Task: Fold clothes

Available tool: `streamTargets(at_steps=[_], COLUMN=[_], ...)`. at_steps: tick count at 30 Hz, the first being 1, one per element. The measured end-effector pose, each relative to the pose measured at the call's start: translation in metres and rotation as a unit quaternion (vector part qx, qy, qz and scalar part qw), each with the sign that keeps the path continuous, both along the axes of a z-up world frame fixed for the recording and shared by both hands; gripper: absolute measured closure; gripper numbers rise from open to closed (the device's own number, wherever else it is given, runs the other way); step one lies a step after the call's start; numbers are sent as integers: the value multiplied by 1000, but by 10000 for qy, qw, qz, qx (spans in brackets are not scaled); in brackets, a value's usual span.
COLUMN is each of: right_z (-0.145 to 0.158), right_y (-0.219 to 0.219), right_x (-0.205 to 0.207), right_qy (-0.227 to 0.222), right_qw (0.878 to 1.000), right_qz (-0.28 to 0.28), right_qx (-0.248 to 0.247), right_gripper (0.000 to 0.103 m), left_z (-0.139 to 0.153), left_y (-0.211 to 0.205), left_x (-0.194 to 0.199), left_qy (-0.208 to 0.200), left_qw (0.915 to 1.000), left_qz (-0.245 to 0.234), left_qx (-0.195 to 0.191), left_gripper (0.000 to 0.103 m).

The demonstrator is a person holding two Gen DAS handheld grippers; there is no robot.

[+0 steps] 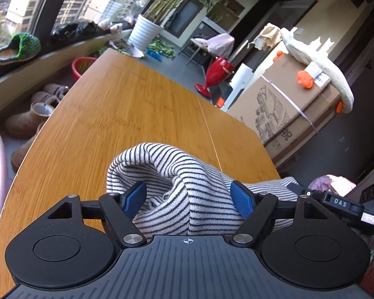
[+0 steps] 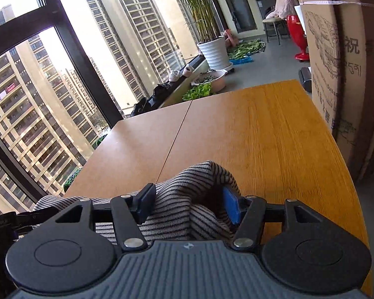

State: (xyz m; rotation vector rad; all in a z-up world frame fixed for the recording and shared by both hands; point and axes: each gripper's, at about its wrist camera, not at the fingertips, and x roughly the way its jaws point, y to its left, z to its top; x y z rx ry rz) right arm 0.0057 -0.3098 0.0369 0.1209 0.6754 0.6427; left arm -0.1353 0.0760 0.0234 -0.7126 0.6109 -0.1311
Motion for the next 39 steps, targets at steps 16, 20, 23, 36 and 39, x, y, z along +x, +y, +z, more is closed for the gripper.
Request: streamTargets(at_steps=[16,20,23,36,39], right_z=[0,-2,-16,-18,-11], right_y=[-36,-27,-13,0,15], right_x=[-22,-3,3,55,83], right_qy=[865,1161,1439,1260,922], right_qw=[9950,9902,9877,9888,9932], right_qz=[-100,-44,98,69,-17], right_qx=[492,778,606,802,713], right_gripper=[35,35,42,69,72], left_z=[4,5,2,-11,6], left_y=[-22,-21,-13,8,11], left_x=[9,9,15,90,120], left_qy=[459,477,560,738,426], left_qw=[9930,9923,9935,9930,9942], left_qz=[-641,-771,-854,-880,-789], left_qx=[878,848,494,291,585], left_gripper=[42,35,16,57,62])
